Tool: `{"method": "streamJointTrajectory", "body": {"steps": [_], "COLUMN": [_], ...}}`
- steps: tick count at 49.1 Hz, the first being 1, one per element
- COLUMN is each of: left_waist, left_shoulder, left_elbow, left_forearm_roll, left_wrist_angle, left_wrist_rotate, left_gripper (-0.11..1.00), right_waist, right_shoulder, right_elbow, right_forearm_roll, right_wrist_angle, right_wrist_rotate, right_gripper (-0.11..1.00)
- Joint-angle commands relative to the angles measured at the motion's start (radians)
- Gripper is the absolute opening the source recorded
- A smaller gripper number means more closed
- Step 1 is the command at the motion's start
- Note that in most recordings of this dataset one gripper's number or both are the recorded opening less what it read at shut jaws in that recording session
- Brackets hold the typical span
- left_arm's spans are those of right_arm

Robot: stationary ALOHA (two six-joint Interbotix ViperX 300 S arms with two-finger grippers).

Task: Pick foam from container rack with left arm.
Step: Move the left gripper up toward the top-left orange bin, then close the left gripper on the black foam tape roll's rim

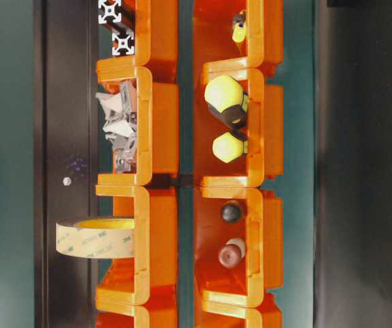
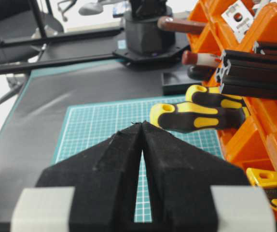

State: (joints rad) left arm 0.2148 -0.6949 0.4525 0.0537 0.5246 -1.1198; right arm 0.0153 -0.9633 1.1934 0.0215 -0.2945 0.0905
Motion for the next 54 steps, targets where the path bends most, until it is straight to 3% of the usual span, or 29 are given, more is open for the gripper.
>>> {"method": "streamJointTrajectory", "body": {"steps": [1, 7, 15, 20, 54], "left_waist": [0.005, 0.012, 0.017, 0.017, 0.055], "left_shoulder": [0.003, 0.014, 0.044, 0.083, 0.273], "left_elbow": [-0.032, -0.037, -0.048, -0.067, -0.169], "left_forearm_roll": [0.005, 0.005, 0.003, 0.003, 0.003], "left_wrist_angle": [-0.008, -0.008, 0.032, 0.063, 0.087], "left_wrist_rotate": [0.000, -0.006, -0.009, -0.011, -0.037], "left_gripper": [0.03, 0.20, 0.69, 0.89, 0.89], "right_waist": [0.009, 0.018, 0.029, 0.031, 0.100], "right_shoulder": [0.005, 0.005, 0.009, 0.009, 0.009], "right_elbow": [-0.015, -0.015, -0.014, -0.015, -0.014], "right_forearm_roll": [0.002, 0.002, 0.002, 0.002, 0.002], "right_wrist_angle": [-0.018, -0.021, -0.032, -0.041, -0.041], "right_wrist_rotate": [0.000, -0.002, -0.003, -0.003, -0.006], "right_gripper": [0.00, 0.00, 0.00, 0.00, 0.00]}}
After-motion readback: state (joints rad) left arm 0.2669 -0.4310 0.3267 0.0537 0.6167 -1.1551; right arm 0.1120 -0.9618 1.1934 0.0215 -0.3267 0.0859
